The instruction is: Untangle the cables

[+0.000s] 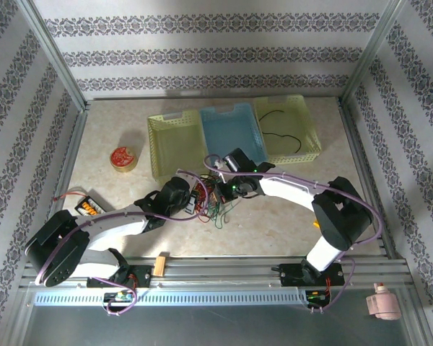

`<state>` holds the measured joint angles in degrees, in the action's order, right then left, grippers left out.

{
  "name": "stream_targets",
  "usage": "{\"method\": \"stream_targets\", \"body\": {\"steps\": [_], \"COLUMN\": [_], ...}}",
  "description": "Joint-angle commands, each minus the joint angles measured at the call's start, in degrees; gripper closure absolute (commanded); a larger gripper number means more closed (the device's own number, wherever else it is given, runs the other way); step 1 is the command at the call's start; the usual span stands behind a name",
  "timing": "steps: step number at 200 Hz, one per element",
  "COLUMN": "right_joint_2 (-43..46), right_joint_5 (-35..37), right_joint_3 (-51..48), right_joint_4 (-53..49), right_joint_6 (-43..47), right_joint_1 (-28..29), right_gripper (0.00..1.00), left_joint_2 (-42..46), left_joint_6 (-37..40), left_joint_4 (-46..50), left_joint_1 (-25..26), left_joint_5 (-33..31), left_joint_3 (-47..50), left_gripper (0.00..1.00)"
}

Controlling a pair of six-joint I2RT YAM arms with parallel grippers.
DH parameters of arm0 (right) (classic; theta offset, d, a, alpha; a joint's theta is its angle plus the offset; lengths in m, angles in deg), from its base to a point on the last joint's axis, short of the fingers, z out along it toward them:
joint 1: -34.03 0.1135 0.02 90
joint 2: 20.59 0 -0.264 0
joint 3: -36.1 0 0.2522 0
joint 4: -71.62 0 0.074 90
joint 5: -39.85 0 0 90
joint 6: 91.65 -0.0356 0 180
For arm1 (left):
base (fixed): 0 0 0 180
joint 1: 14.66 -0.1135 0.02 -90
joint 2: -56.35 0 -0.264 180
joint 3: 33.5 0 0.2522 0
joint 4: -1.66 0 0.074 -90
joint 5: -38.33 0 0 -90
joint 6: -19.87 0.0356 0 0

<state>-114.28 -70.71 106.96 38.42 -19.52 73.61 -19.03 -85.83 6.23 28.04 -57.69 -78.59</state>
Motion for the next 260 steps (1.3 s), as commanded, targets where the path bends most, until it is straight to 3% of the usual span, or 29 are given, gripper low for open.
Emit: {"method": "stream_targets", "body": {"steps": [1, 64, 115, 189, 232, 260], "right_joint_2": [6.1, 19.3, 28.3, 40.5, 41.3, 36.9], "right_joint_5": [7.5, 31.9, 49.5, 54.7, 49.1, 45.4], "right_joint_3": [-1.9, -4.9, -7.9, -9.5, -4.7, 1.2], "right_joint_4": [0.5, -2.4, -4.6, -5.9, -4.4, -2.5], "right_joint_6": [-0.7, -2.3, -5.9, -4.8, -1.6, 0.1], "right_joint_1": [-0.8, -1.4, -5.7, -19.1, -28.3, -32.4], "right_gripper": [1.0, 1.0, 1.0, 1.0, 1.0, 1.0], "left_joint_2": [0.0, -0.3, 0.7, -0.8, -1.8, -2.2], "left_joint_6": [-0.8, -2.1, -3.1, -3.1, -2.1, -2.0], "left_joint_4": [2.6, 5.2, 3.9, 3.7, 3.7, 3.1], "left_joint_1": [-0.7, -2.1, -3.1, -4.0, -4.1, -4.1], "left_joint_5": [-1.1, -1.6, -1.1, 0.6, 2.1, 3.0], "left_joint_3": [-2.2, -0.1, 2.3, 2.0, 1.0, -0.1], "left_gripper": [1.0, 0.77, 0.73, 0.72, 0.7, 0.69]}}
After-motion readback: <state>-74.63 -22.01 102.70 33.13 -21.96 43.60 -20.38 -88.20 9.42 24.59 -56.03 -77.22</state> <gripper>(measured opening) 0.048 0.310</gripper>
